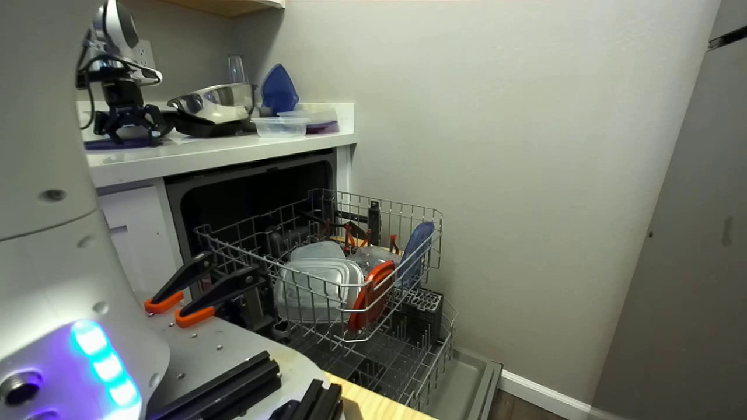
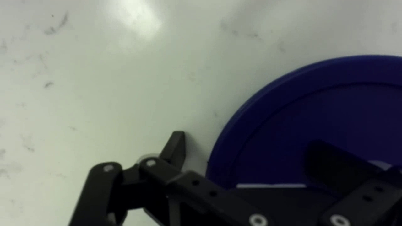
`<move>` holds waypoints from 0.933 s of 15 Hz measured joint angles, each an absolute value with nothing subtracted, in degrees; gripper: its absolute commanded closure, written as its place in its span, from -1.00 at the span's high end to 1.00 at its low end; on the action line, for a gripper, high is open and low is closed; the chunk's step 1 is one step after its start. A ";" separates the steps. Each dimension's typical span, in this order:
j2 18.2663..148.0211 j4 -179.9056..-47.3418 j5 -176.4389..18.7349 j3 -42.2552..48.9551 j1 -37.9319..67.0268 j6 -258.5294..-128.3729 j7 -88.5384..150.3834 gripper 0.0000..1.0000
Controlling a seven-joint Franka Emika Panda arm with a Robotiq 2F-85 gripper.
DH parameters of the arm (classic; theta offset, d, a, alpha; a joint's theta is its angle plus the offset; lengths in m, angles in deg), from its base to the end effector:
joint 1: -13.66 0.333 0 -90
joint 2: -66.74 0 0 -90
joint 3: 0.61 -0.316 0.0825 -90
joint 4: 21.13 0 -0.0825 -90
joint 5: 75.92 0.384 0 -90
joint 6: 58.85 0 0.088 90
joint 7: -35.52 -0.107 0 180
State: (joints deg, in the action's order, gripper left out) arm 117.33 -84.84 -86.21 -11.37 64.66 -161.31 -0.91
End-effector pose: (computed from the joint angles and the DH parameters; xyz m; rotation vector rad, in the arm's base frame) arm 0.4019 0.6282 0.2705 2.9044 0.6565 -0.1663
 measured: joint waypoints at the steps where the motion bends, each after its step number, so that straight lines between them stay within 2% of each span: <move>1: 116.14 -86.93 -86.21 -11.42 64.44 -161.96 -1.36 1.00; 14: 96.21 -117.93 -80.83 -11.38 62.48 -162.81 -13.14 1.00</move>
State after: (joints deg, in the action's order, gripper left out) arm 96.21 -117.93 -80.83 -11.38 62.48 -162.81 -13.14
